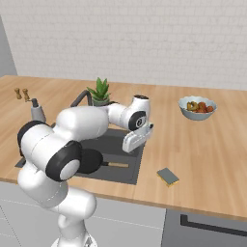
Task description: Pick the pan and sponge and place them into the sink. Then turn on the water.
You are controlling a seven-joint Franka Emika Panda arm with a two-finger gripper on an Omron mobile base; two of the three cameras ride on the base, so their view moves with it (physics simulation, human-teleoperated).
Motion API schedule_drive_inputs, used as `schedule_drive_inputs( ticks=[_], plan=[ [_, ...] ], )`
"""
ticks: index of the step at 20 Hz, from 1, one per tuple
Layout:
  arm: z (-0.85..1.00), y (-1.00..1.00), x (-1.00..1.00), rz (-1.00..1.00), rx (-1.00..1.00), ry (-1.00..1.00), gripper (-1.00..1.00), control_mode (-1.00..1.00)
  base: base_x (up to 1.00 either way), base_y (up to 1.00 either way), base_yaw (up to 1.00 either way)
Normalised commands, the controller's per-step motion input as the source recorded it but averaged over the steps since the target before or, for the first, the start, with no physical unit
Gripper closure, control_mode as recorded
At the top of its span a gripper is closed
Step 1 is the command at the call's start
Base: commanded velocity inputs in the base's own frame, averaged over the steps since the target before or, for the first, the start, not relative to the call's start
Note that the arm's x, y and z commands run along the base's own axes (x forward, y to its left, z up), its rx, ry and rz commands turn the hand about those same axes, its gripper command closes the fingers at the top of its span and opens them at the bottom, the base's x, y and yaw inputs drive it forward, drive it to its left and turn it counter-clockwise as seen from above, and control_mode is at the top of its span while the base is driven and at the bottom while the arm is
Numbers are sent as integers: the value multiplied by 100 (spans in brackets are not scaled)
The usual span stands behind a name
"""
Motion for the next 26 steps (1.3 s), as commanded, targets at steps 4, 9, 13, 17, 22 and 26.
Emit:
schedule_drive_inputs(
  ticks=[4,9,13,17,22,26],
  plan=[
    [0,-49,-7,0,-8,1,-100,-100,0,0,0],
    [-3,-50,-8,0,-4,0,-100,-100,0,0,0],
    [-6,-22,0,0,-1,1,-100,-100,0,0,0],
    [0,-13,-6,0,0,0,-100,-100,0,0,0],
    [-3,-27,-2,-8,0,0,-100,-100,0,0,0],
    [-7,-34,0,-13,0,0,-100,-100,0,0,0]
  ],
)
